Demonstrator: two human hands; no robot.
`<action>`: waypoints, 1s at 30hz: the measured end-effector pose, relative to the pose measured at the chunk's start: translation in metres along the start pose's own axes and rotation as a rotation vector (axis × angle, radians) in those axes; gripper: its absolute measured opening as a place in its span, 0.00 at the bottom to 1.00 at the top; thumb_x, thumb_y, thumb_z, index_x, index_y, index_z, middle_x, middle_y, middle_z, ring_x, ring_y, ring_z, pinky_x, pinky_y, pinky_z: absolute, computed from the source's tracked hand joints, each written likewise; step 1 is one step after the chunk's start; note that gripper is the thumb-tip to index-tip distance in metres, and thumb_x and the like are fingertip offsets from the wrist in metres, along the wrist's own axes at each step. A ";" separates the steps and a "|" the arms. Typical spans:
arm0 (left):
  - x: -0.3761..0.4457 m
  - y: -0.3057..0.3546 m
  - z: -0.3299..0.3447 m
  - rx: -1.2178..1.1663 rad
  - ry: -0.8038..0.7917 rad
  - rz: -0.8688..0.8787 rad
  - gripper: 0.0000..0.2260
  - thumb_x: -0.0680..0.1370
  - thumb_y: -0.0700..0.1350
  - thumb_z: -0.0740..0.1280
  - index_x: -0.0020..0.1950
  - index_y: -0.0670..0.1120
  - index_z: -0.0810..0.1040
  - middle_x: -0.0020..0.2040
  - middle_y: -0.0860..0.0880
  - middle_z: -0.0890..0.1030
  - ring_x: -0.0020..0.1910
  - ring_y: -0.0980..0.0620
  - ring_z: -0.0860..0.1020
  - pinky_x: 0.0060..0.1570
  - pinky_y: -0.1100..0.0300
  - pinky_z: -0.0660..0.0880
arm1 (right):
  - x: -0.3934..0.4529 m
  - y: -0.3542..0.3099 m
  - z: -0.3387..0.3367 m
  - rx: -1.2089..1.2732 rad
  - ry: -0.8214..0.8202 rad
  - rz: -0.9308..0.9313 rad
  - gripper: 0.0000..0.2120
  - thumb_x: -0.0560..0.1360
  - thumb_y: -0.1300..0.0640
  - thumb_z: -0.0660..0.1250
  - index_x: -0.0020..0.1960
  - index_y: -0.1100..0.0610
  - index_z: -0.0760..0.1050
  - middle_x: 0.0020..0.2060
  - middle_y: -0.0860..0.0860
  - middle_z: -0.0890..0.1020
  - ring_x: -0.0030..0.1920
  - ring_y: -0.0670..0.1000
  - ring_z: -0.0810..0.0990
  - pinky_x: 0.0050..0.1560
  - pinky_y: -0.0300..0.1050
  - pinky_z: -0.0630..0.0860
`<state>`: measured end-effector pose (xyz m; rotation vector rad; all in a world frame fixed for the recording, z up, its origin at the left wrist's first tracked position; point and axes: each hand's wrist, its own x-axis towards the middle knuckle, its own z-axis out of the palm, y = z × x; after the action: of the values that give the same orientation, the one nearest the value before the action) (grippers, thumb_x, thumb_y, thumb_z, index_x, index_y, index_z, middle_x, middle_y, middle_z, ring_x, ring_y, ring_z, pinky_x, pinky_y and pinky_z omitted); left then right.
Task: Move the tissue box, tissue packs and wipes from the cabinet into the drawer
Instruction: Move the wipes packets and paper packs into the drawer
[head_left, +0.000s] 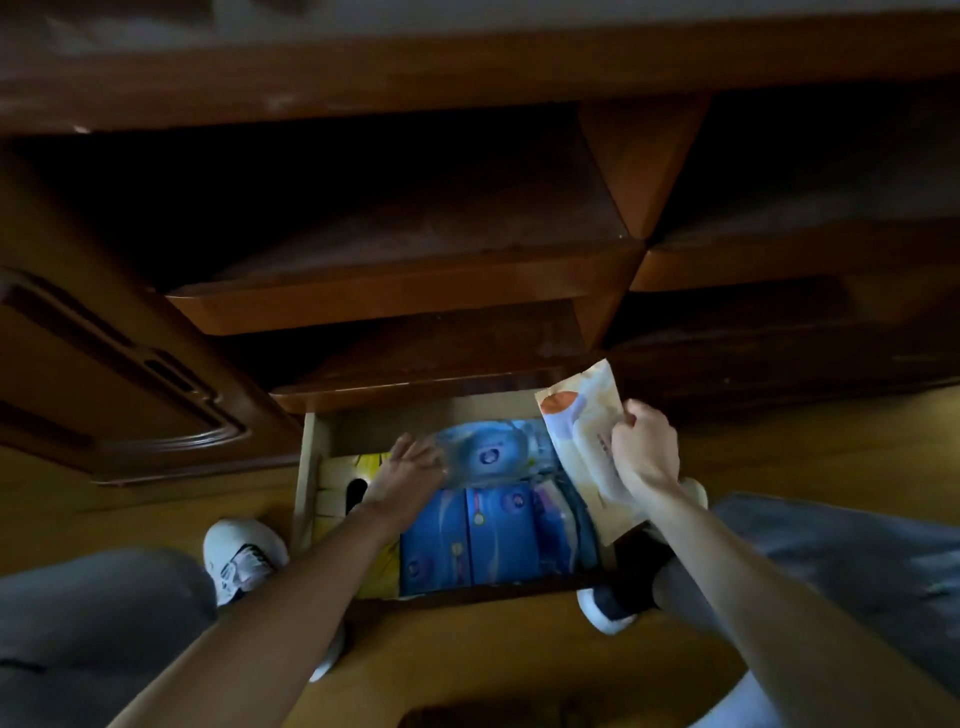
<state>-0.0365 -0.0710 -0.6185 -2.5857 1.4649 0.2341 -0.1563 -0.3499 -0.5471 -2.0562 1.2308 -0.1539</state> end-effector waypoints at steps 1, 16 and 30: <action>0.005 -0.001 0.008 -0.083 -0.042 -0.063 0.17 0.77 0.36 0.66 0.64 0.49 0.80 0.68 0.48 0.76 0.73 0.44 0.68 0.72 0.51 0.61 | 0.002 0.002 0.002 -0.004 -0.011 0.009 0.17 0.78 0.61 0.58 0.64 0.54 0.78 0.60 0.56 0.81 0.60 0.62 0.79 0.54 0.49 0.71; 0.108 0.000 0.026 -0.519 -0.411 -0.467 0.43 0.78 0.53 0.71 0.83 0.56 0.45 0.83 0.43 0.43 0.80 0.36 0.49 0.72 0.35 0.60 | 0.028 0.027 0.038 0.024 -0.043 0.109 0.09 0.79 0.59 0.57 0.43 0.52 0.74 0.37 0.44 0.77 0.39 0.49 0.77 0.39 0.45 0.69; 0.118 -0.006 0.053 -0.397 -0.373 -0.071 0.43 0.77 0.57 0.70 0.83 0.57 0.45 0.83 0.48 0.46 0.81 0.41 0.47 0.76 0.34 0.51 | 0.039 0.057 0.055 0.320 -0.006 0.351 0.13 0.77 0.64 0.54 0.46 0.63 0.77 0.36 0.56 0.79 0.36 0.54 0.77 0.37 0.47 0.71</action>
<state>0.0253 -0.1550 -0.6946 -2.6718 1.2906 1.0292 -0.1518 -0.3687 -0.6335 -1.5435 1.4396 -0.1666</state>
